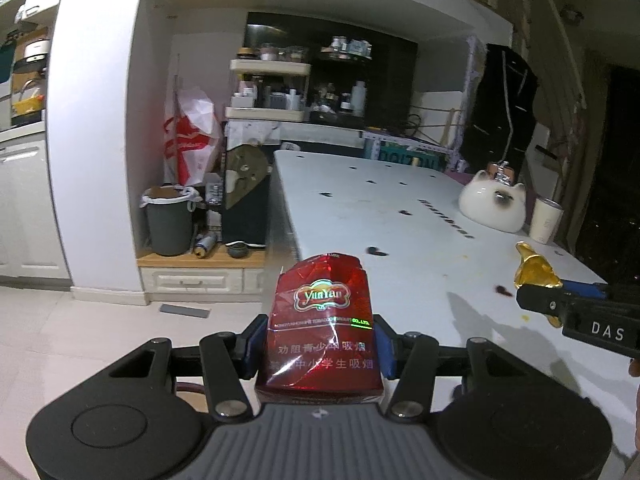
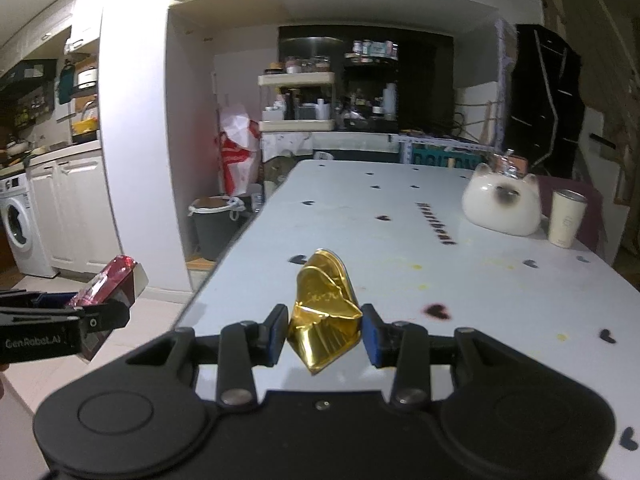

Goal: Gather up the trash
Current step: 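Lift the red box and gold wrapper and carry them over the wastebasket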

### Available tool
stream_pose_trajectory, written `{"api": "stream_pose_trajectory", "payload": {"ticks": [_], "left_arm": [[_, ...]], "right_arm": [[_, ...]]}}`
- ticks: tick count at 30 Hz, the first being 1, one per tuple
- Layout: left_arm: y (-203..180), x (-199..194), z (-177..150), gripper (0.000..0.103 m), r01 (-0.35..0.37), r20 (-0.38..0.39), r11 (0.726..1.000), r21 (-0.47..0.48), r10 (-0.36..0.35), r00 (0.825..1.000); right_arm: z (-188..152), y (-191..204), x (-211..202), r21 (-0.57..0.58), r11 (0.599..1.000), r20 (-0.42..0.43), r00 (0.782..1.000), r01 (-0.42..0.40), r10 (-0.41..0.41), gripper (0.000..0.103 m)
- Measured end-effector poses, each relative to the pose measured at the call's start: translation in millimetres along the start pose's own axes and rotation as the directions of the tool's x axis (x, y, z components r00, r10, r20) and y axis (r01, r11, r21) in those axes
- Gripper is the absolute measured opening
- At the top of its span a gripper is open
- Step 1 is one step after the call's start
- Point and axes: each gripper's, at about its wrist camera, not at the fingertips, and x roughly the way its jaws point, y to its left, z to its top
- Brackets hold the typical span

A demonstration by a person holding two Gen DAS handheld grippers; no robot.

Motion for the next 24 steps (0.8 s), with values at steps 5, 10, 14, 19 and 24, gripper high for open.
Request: {"api": "stream_pose_trajectory", "payload": {"ticks": [5,10,14,19,24], "left_arm": [[31,-14,-3,0.054,-0.043,0.008,0.999,-0.026,0.043,0.999],[61,-23,-8,0.054,-0.08,0.005,0.996,-0.047,0.081,0.997],[86,-25,-13,0.054,-0.105,-0.01,0.992,-0.068,0.104,0.995],[117,-21,-23,0.054,-0.128,-0.038,0.987,-0.094,0.125,0.991],[147,-8,-37,0.054,-0.144,-0.09,0.981,-0.128,0.133,0.987]], "right_arm": [[2,34,4,-0.024,0.998,-0.004,0.998,-0.055,0.055,0.04],[2,69,14,-0.046,0.993,-0.02,0.994,-0.106,0.105,0.04],[-1,95,25,-0.046,0.988,-0.043,0.989,-0.146,0.144,0.04],[-7,126,42,-0.033,0.981,-0.083,0.979,-0.19,0.187,0.04],[-18,158,67,-0.018,0.973,-0.143,0.964,-0.229,0.224,0.04]]}}
